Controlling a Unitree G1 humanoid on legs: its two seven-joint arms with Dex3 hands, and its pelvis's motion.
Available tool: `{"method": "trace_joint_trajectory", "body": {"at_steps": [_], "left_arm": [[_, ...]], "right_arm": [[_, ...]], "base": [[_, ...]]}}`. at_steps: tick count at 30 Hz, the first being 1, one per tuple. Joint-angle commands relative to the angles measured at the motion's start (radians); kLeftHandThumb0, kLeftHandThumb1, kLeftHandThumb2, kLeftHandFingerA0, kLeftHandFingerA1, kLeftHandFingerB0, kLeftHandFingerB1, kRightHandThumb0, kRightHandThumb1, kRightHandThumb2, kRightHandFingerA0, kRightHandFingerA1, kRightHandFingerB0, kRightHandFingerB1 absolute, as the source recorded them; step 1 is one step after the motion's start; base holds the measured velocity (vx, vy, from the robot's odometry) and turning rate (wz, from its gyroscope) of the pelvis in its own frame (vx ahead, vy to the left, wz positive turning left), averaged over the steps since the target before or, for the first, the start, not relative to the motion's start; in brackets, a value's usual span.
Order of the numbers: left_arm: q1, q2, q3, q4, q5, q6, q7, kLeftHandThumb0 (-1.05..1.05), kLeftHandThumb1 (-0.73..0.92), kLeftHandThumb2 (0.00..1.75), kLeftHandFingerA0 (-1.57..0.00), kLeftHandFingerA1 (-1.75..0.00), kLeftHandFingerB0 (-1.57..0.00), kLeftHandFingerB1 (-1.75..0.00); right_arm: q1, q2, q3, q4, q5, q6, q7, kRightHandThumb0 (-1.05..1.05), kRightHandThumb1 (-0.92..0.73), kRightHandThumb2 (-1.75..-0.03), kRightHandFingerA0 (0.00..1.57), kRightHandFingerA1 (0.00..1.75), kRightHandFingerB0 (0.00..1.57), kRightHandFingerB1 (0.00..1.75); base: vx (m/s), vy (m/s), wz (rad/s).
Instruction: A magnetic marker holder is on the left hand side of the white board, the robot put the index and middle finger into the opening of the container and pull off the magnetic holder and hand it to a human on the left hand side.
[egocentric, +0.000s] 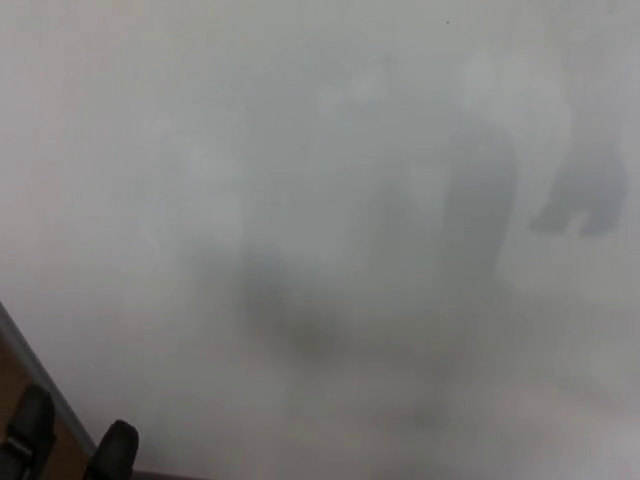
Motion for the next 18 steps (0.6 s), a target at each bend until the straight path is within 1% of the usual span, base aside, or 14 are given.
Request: {"method": "trace_joint_trajectory", "body": {"at_steps": [1, 2, 3, 4, 5, 7, 9, 10, 11, 12, 14, 15, 16, 18], "left_arm": [[-0.037, -0.05, -0.169, 0.32, 0.538, -0.429, 0.238, -0.11, 0.57, 0.57, -0.32, -0.38, -0.43, -0.34], [-0.037, -0.055, -0.179, 0.331, 0.563, -0.464, 0.255, -0.11, 0.57, 0.57, -0.32, -0.38, -0.43, -0.34], [-0.034, -0.068, -0.244, 0.346, 0.706, -0.593, 0.39, -0.11, 0.39, 0.88, -0.18, -0.53, -0.28, -0.54], [-0.034, -0.072, -0.261, 0.351, 0.743, -0.628, 0.426, -0.11, 0.39, 0.88, -0.18, -0.53, -0.28, -0.54], [-0.041, -0.076, -0.289, 0.374, 0.792, -0.676, 0.474, -0.1, 0.4, 0.89, -0.16, -0.53, -0.24, -0.52], [-0.056, -0.088, -0.323, 0.406, 0.851, -0.737, 0.54, -0.14, 0.4, 0.89, -0.13, -0.53, -0.21, -0.52], [-0.064, -0.088, -0.347, 0.39, 0.892, -0.751, 0.586, -0.12, 0.44, 0.92, -0.16, -0.54, -0.18, -0.51], [-0.065, -0.088, -0.35, 0.39, 0.896, -0.754, 0.591, -0.12, 0.44, 0.92, -0.16, -0.54, -0.18, -0.51], [-0.073, -0.085, -0.353, 0.393, 0.896, -0.745, 0.604, -0.15, 0.67, 0.63, -0.23, -0.43, -0.27, -0.31], [-0.076, -0.084, -0.355, 0.395, 0.895, -0.743, 0.609, -0.15, 0.67, 0.63, -0.23, -0.43, -0.27, -0.31], [-0.088, -0.084, -0.329, 0.417, 0.834, -0.705, 0.576, -0.15, 0.69, 0.64, -0.21, -0.42, -0.27, -0.31], [-0.095, -0.083, -0.313, 0.436, 0.8, -0.697, 0.54, -0.09, 0.5, 0.96, -0.12, -0.53, -0.09, -0.47], [-0.103, -0.082, -0.298, 0.461, 0.766, -0.697, 0.501, -0.09, 0.5, 0.96, -0.12, -0.53, -0.09, -0.47], [-0.111, -0.078, -0.285, 0.483, 0.741, -0.693, 0.475, -0.11, 0.49, 0.96, -0.11, -0.53, -0.06, -0.46]], "right_arm": [[-0.034, -0.022, 0.005, 0.113, -0.063, -0.056, -0.029, -0.58, -0.81, -0.65, 0.59, 0.45, 0.44, 0.36], [-0.036, -0.023, 0.006, 0.123, -0.067, -0.058, -0.032, -0.58, -0.81, -0.65, 0.59, 0.45, 0.44, 0.36], [-0.062, -0.03, 0.008, 0.195, -0.09, -0.077, -0.045, -0.61, -0.78, -0.64, 0.63, 0.45, 0.46, 0.37], [-0.069, -0.033, 0.009, 0.215, -0.096, -0.083, -0.048, -0.61, -0.78, -0.64, 0.63, 0.45, 0.46, 0.37], [-0.081, -0.037, 0.01, 0.246, -0.104, -0.087, -0.053, -0.61, -0.79, -0.64, 0.62, 0.46, 0.47, 0.37], [-0.112, -0.051, 0.013, 0.333, -0.122, -0.103, -0.048, -0.61, -0.8, -0.65, 0.58, 0.47, 0.45, 0.36], [-0.14, -0.057, 0.007, 0.389, -0.12, -0.103, -0.053, -0.61, -0.8, -0.65, 0.58, 0.48, 0.43, 0.37], [-0.144, -0.058, 0.005, 0.396, -0.12, -0.104, -0.053, -0.61, -0.8, -0.65, 0.58, 0.48, 0.43, 0.37], [-0.153, -0.06, 0.01, 0.403, -0.124, -0.105, -0.046, -0.61, -0.82, -0.66, 0.57, 0.48, 0.43, 0.36], [-0.156, -0.061, 0.011, 0.406, -0.125, -0.107, -0.043, -0.61, -0.82, -0.66, 0.57, 0.48, 0.43, 0.36], [-0.17, -0.067, 0.017, 0.411, -0.132, -0.092, -0.059, -0.59, -0.82, -0.66, 0.59, 0.48, 0.44, 0.36], [-0.174, -0.069, 0.018, 0.413, -0.134, -0.089, -0.066, -0.59, -0.82, -0.66, 0.58, 0.48, 0.45, 0.36], [-0.18, -0.071, 0.017, 0.42, -0.135, -0.088, -0.07, -0.59, -0.82, -0.66, 0.58, 0.48, 0.45, 0.36], [-0.192, -0.073, 0.015, 0.429, -0.132, -0.082, -0.073, -0.59, -0.81, -0.65, 0.6, 0.49, 0.47, 0.37]], "base": [[0.0, 0.0, 0.0], [0.0, 0.0, 0.0], [0.0, 0.0, 0.0], [0.0, 0.0, 0.0], [0.0, 0.0, 0.0], [0.0, 0.0, 0.0], [0.0, 0.0, 0.0], [0.0, 0.0, 0.0], [0.0, 0.0, 0.0], [0.0, 0.0, 0.0], [0.0, 0.0, 0.0], [0.0, 0.0, 0.0], [0.0, 0.0, 0.0], [0.0, 0.0, 0.0]]}}
